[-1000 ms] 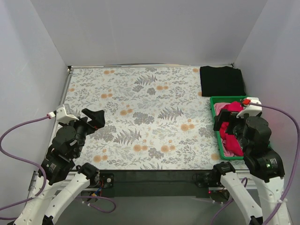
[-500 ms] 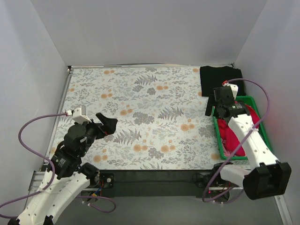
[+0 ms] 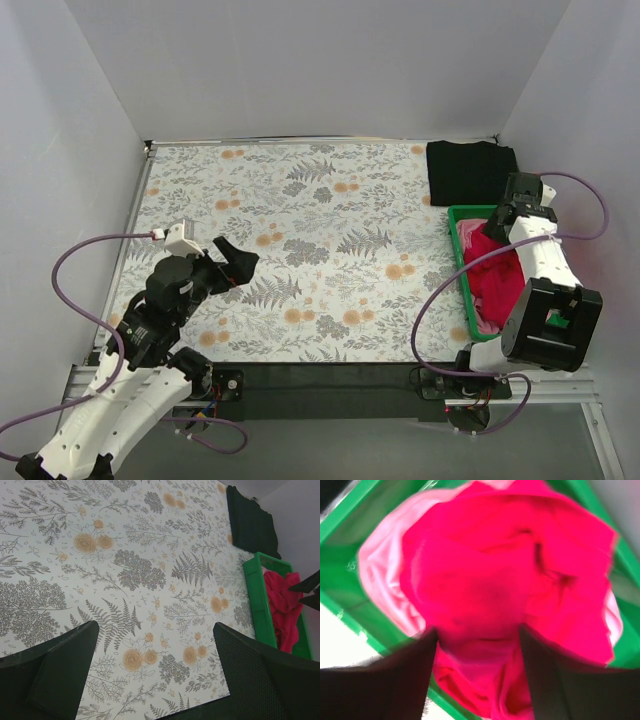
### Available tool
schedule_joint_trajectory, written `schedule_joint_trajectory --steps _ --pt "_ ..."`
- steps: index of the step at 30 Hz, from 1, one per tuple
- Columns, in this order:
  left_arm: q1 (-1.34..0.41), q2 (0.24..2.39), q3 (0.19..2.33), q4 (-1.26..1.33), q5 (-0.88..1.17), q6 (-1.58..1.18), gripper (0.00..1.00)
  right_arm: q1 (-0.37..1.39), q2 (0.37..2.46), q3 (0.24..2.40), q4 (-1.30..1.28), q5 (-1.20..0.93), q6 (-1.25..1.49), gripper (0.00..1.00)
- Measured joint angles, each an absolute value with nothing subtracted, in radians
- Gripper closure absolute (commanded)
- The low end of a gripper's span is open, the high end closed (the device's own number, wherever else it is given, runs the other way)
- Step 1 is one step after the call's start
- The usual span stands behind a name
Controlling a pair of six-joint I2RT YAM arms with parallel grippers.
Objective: Fold and stack the t-shirts
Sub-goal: Grab the tshirt from the pile, then move the tshirt to the center of the board
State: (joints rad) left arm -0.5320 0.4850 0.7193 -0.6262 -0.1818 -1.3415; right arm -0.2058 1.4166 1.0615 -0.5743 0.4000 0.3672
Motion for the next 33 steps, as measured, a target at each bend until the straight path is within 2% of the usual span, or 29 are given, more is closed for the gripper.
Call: schedule_joint_trajectory --steps 1,2,3,10,15,20,24,30,33 --pt "-0.532 0.492 0.723 -0.626 -0.181 -1.341 0.10 -0.207 1.420 1.056 -0.562 0.379 0.372 0.83" --pt "-0.532 0.499 0.730 -0.626 -0.181 -1.340 0.11 -0.207 1.420 1.048 -0.548 0.352 0.369 0.95" --pt "-0.532 0.505 0.735 -0.624 -0.182 -1.338 0.12 -0.207 1.419 1.042 -0.542 0.326 0.366 0.99" --pt "-0.532 0.571 0.774 -0.580 -0.175 -1.314 0.14 -0.150 1.277 1.027 -0.533 0.187 0.357 0.99" --pt "-0.532 0.661 0.813 -0.552 -0.175 -1.308 0.14 0.128 1.220 1.234 -0.522 0.088 0.325 0.99" --pt "-0.532 0.692 0.835 -0.544 -0.174 -1.297 0.14 0.373 1.298 1.492 -0.421 -0.167 0.315 0.99" --pt "-0.532 0.672 0.857 -0.546 -0.174 -1.293 0.14 0.493 1.432 1.744 -0.360 -0.305 0.319 0.99" --pt "-0.532 0.622 0.873 -0.567 -0.175 -1.298 0.14 0.545 1.563 1.959 -0.243 -0.501 0.391 0.99" --pt "-0.532 0.604 0.873 -0.577 -0.176 -1.301 0.14 0.545 1.595 2.001 -0.185 -0.564 0.416 0.99"
